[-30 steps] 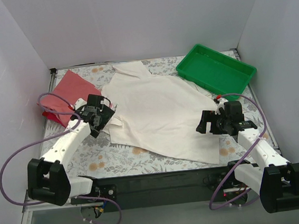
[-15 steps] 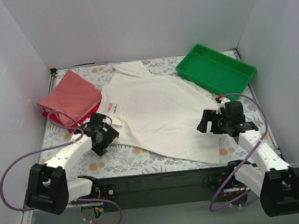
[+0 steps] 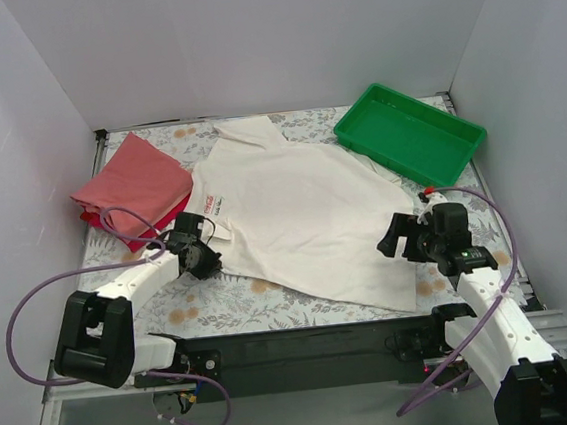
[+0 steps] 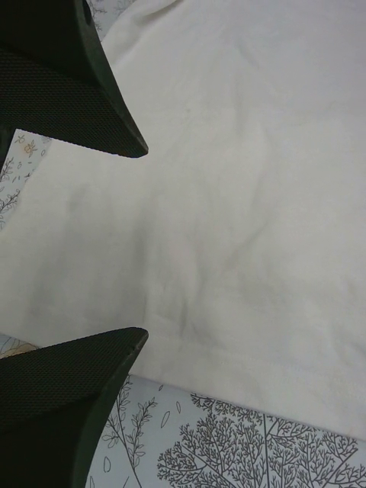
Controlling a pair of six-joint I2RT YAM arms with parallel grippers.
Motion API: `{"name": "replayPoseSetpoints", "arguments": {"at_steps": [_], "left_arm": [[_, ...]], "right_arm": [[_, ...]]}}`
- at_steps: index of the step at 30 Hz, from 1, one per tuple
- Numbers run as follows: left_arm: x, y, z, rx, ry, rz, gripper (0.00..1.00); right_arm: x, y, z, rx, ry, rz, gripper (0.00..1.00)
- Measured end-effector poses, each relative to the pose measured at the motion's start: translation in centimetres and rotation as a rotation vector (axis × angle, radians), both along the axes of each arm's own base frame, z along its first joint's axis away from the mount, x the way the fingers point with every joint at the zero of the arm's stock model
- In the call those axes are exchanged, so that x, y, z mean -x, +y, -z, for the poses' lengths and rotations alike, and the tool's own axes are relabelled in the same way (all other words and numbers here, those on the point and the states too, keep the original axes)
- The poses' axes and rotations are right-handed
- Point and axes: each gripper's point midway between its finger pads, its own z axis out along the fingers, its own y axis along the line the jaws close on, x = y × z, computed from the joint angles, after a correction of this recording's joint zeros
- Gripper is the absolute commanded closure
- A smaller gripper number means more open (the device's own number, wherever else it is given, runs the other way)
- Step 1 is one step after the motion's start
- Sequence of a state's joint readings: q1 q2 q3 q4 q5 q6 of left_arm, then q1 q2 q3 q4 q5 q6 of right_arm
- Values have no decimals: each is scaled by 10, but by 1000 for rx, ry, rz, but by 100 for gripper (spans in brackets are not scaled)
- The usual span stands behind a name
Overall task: Fold and stack the t-shirts
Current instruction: Flatten the tshirt out
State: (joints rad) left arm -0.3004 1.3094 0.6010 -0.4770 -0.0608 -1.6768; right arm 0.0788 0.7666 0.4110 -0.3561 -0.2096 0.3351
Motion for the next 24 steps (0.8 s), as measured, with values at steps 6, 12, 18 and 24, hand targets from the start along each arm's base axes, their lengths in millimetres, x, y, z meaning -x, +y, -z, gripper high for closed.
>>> {"name": "replayPoseSetpoints", "arguments": {"at_steps": [6,12,18,24], "left_arm": [[6,0,-2,13,-18,8,100],[16,1,-22,48,-74,-9,100],[32,2,-33,83,-99,-28,100],[50,-2,-47,120,-120,-25,100]], "right_arm": [[12,2,-1,-27,26,15,2],[32,16,4,-71,93,-4,3],[60,36,13,-55,196,-38,2],[92,50,28,9,344,-77,2]]}}
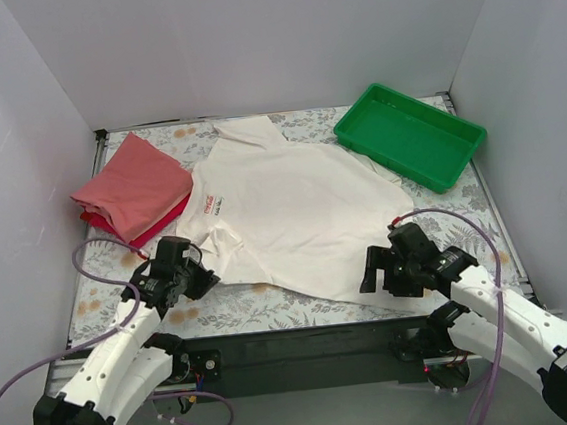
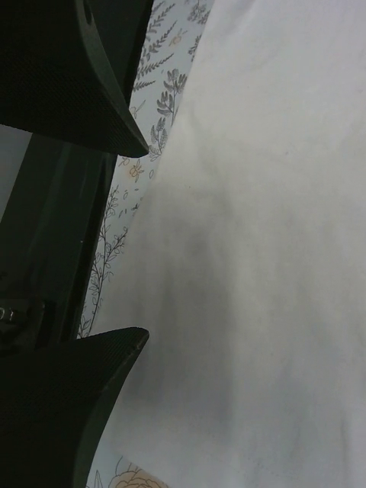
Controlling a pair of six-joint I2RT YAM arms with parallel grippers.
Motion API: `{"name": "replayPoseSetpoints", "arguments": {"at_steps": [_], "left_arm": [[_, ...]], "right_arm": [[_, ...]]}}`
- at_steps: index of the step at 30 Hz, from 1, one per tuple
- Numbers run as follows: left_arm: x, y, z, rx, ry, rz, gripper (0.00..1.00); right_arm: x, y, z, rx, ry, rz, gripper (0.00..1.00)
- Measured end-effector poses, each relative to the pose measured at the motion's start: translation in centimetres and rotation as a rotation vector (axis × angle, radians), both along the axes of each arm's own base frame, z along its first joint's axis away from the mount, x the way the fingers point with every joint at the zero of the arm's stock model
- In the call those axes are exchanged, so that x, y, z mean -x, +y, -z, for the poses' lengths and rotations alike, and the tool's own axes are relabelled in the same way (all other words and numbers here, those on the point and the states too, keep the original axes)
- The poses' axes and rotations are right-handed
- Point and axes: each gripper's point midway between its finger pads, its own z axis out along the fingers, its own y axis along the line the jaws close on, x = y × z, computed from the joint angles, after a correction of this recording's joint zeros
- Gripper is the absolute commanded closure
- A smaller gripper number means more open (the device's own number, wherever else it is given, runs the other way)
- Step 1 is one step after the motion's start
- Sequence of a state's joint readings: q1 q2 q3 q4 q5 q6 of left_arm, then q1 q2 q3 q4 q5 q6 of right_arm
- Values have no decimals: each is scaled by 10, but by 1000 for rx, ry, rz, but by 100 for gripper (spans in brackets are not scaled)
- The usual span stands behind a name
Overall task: Fold and stack the t-shirts
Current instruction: Flatten the tshirt out
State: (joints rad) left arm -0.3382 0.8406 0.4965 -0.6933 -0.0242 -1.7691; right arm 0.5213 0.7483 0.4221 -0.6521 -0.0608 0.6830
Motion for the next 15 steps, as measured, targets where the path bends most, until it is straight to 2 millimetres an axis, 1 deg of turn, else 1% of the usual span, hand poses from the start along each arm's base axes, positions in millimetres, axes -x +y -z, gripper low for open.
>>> {"name": "replayPoseSetpoints", "arguments": {"at_steps": [3,5,9,11,15], "left_arm": [[9,-7,-12,41,-27,17,100],[15,-10,-14,61,-23,23,100],[34,-18,-10,80,42,48,100],[46,-22,-6,83,87,55,100],[64,-25,-3,101,143,61,100]], "right_arm": [[6,-1,5,64,47,-12,2],[-3,-3,0,99,34,5,2],[-31,0,-21,130,-40,28,2],[-36,0,-24,138,-59,26,2],[-35,-1,-26,137,-72,21,2]]}}
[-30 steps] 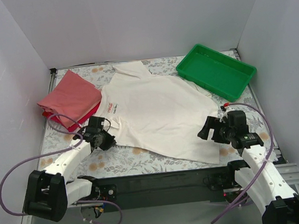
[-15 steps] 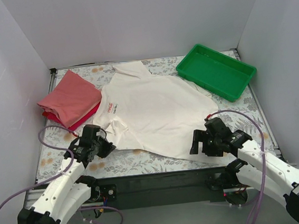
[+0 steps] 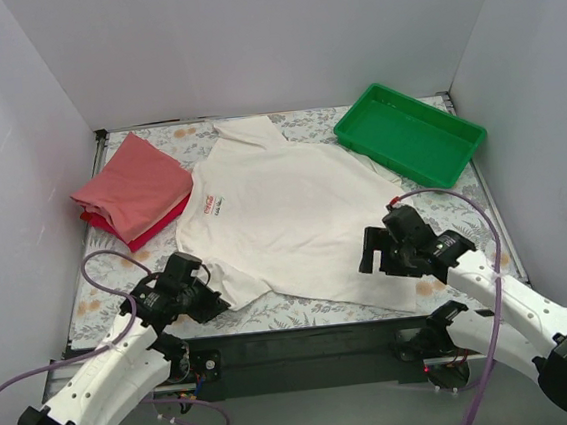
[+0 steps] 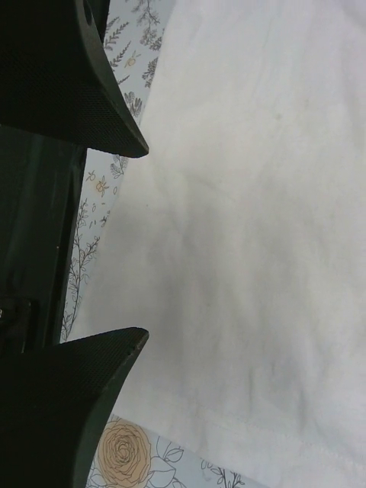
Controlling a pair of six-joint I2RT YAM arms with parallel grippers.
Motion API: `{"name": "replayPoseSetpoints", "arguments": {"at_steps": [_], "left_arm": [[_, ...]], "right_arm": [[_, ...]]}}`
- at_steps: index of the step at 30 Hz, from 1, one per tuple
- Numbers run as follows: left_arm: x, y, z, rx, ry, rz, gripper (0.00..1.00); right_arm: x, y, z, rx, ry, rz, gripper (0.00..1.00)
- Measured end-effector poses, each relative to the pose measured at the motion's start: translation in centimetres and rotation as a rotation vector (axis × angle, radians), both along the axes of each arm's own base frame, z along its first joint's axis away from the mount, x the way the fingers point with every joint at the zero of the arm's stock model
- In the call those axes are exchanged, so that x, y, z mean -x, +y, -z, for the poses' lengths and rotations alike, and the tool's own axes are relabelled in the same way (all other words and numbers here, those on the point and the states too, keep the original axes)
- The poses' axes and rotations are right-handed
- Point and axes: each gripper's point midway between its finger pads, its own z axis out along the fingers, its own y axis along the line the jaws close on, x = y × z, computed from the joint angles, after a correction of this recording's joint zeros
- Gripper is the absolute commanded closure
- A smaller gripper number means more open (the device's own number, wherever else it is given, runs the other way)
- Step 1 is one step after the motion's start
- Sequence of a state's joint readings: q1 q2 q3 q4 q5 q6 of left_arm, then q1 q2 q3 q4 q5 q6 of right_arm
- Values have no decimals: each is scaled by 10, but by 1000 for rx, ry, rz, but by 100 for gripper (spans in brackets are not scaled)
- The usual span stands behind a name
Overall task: Fold and stack the t-shirts
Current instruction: Flatten the tshirt out
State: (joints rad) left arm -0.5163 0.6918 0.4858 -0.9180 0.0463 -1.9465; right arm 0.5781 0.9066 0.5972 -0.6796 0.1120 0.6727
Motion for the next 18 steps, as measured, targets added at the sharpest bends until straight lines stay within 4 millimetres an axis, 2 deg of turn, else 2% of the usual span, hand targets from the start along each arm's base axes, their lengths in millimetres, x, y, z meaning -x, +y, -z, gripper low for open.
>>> {"name": "replayPoseSetpoints", "arguments": {"at_steps": [3,9,14,18], "left_arm": [[9,1,1,4,20,3,100],[14,-2,2,9,44,7,100],[19,-7,10,-11,97,48,100],[23,-13,6,-10,109,113,100]], "right_arm": [[3,2,-5,-38,-24,-11,2],[11,9,-15,-120,-44,-20,2],[32,12,1,-162,49,0,2],[40,8,14,-132,117,12,2]]}}
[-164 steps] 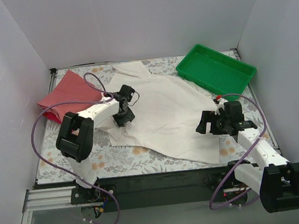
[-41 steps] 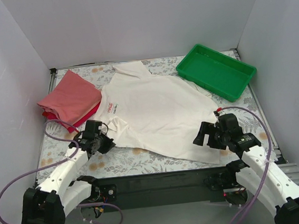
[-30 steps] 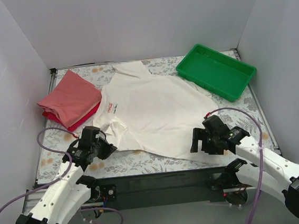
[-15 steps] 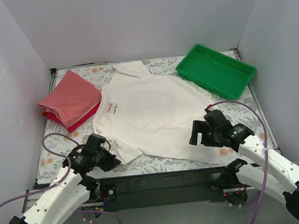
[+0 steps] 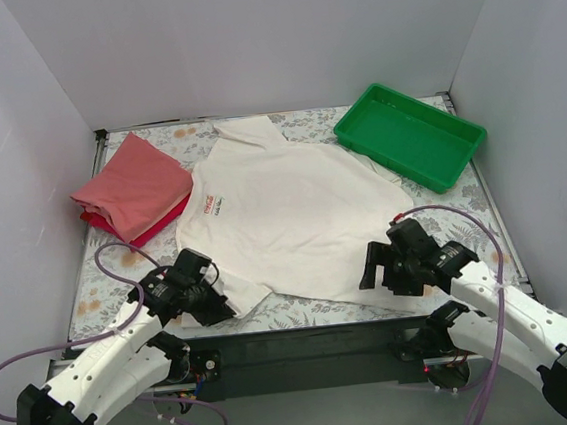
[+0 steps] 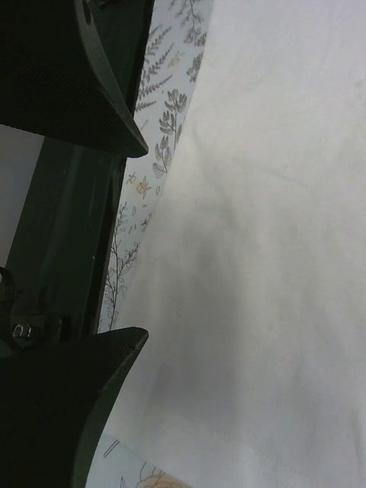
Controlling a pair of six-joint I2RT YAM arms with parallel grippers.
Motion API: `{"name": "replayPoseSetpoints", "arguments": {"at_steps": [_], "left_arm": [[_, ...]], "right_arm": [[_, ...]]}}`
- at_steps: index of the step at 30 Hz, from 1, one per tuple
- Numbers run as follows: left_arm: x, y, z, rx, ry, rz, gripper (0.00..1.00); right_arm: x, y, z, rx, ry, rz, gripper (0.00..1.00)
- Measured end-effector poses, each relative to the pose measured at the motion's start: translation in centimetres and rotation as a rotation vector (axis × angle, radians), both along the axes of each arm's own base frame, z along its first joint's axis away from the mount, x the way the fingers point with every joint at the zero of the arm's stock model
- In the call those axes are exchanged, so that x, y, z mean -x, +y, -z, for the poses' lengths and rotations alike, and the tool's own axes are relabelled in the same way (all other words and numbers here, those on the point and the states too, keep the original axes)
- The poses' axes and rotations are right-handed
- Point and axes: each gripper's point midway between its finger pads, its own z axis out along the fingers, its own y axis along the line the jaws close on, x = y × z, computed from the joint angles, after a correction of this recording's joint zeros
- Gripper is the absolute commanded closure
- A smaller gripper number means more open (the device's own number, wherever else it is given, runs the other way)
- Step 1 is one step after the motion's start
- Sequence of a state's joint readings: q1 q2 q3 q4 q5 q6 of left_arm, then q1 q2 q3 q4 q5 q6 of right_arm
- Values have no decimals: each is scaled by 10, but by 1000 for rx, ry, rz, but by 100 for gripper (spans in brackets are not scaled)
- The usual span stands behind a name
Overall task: Fold and stack the t-shirts
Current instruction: Flatten the tshirt out
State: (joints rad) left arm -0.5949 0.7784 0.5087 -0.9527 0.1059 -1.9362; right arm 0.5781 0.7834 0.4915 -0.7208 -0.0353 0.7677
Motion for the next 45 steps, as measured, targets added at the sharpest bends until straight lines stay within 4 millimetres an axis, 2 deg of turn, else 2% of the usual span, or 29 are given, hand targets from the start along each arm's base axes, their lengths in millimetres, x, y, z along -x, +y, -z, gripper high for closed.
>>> {"name": "replayPoseSetpoints", "arguments": {"at_steps": [2,3,4,5,6,7,9,14,16,19,22,25,27,30,32,34,36,40,45], "left_arm": [[4,1,-5,-10,6,26,100],[6,2,-8,-15,8,38,96],[8,3,-10,-17,12,47,87],[10,3,-11,-19,14,64,67],[13,4,-11,-21,18,84,56],[17,4,-11,-19,29,101,50],[24,4,-10,-18,59,127,43],[34,4,-5,-34,118,179,33],[33,5,-11,-42,113,191,26],[11,-4,-35,-30,19,196,22],[-27,-22,-61,4,-134,197,17],[-61,-36,-66,-12,-211,196,12],[-85,-43,-61,-57,-220,190,7],[-122,-50,-49,-132,-222,171,7],[-148,-49,-42,-162,-225,149,7],[-174,-37,-35,-178,-230,97,7],[-198,-16,-26,-197,-232,27,7],[-221,18,-1,-238,-187,-61,7],[-218,24,25,-256,-132,-54,7]], "right_arm": [[0,-4,6,39,18,1,2],[-1,-7,9,65,27,3,2],[-2,-11,12,92,36,5,2],[-5,-14,13,120,34,4,2],[-9,-16,12,141,28,7,2],[-14,-18,11,161,18,9,2],[-26,-21,3,197,-17,14,2],[-57,-22,-21,230,-137,30,2],[-67,-20,-26,233,-177,30,2],[-78,-19,-27,243,-220,23,2],[-91,-20,-24,274,-238,17,2],[-112,-29,-22,314,-234,51,2],[-129,-41,-20,325,-236,100,2],[-153,-60,-16,313,-233,157,2],[-166,-65,-13,304,-223,154,2],[-181,-62,-12,299,-221,114,2],[-199,-56,-12,304,-235,69,2],[-235,-57,-9,358,-259,34,2],[-259,-64,12,411,-221,14,2]]}}
